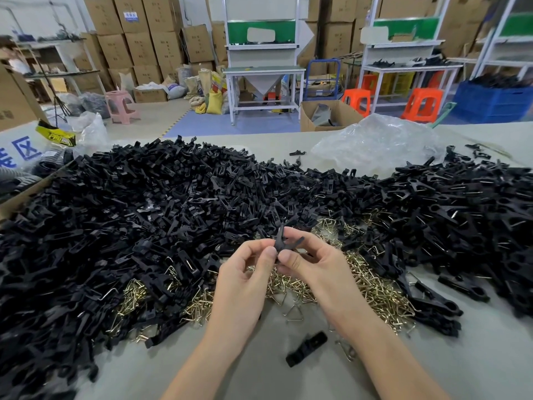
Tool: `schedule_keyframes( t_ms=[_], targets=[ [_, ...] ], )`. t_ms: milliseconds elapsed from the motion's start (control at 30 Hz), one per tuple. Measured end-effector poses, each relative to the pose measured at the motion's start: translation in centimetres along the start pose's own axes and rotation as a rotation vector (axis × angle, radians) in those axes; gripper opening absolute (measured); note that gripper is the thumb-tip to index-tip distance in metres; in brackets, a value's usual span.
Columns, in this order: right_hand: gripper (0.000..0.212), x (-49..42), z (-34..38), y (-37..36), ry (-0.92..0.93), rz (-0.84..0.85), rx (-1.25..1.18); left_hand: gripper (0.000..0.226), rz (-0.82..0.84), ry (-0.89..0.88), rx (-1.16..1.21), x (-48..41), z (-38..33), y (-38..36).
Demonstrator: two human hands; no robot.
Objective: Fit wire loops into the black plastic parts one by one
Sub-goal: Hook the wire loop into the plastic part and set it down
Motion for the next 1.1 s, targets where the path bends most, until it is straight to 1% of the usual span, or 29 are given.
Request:
schedule_keyframes(
  t_ms=[133, 200, 300, 367, 467, 533, 600, 633, 700, 767, 800, 867, 933, 1033, 1100],
  targets=[
    [0.025, 0.0, 0.2, 0.0, 0.003, 0.016, 0.038, 0.033, 0.035, -0.025, -0.117, 0.3, -0.3, -0.3],
    [0.025, 0.0, 0.2, 0.2, 0.007, 0.007, 0.059, 0.039, 0.038, -0.053, -0.266, 0.4, -0.8, -0.5],
    [0.033, -0.1, 0.0, 1.1, 0.011, -0.052, 0.052, 0.035, 0.056, -0.100, -0.603, 0.7, -1.2, -1.4],
    [0.038, -0.1, 0.2, 1.9, 0.034, -0.096, -0.009, 0.040, 0.117, -0.125, -0.799, 1.0, -1.1, -2.5],
    [0.039, 0.1, 0.8, 3.4, 0.060, -0.192, -0.039, 0.051, 0.228, -0.163, -0.974, 1.2, -0.6, -4.4],
    [0.034, 0.2, 0.9, 4.0, 0.085, -0.231, -0.019, 0.056, 0.274, -0.162, -1.081, 0.9, -0.2, -5.0],
    [0.029, 0.3, 0.9, 4.3, 0.096, -0.252, -0.011, 0.057, 0.310, -0.153, -1.206, 0.6, 0.1, -5.3],
    [0.030, 0.4, 0.8, 4.3, 0.092, -0.255, -0.008, 0.053, 0.316, -0.154, -1.241, 0.5, 0.1, -5.4],
    [0.029, 0.3, 0.6, 4.3, 0.078, -0.254, -0.006, 0.040, 0.284, -0.175, -1.238, 0.4, 0.0, -5.2],
    [0.022, 0.2, 0.3, 4.4, 0.069, -0.258, -0.021, 0.031, 0.226, -0.195, -1.224, 0.2, -0.1, -4.9],
    [0.024, 0.1, 0.2, 4.4, 0.067, -0.259, -0.020, 0.030, 0.205, -0.199, -1.224, 0.2, -0.1, -4.8],
    [0.035, 0.1, 0.1, 4.4, 0.055, -0.250, 0.019, 0.026, 0.179, -0.190, -1.221, 0.2, -0.1, -4.4],
    [0.042, 0.1, 0.2, 4.4, 0.037, -0.241, 0.060, 0.020, 0.145, -0.182, -1.200, 0.1, -0.3, -3.8],
    [0.043, 0.2, 0.3, 4.2, 0.021, -0.228, 0.086, 0.011, 0.088, -0.186, -1.158, 0.1, -0.9, -3.0],
    [0.043, 0.2, 0.3, 4.0, 0.013, -0.219, 0.114, 0.010, 0.057, -0.181, -1.145, -0.1, -1.1, -2.3]
  ],
)
Point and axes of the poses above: each hand's wrist, its own x-axis away from the middle knuckle, its own y-axis out of the back of the hand, z = x × y, the point moved 8 cm from there along -x, towards the middle knuckle, and after that the axes turned 14 degrees about z, right-handed, at the moved point
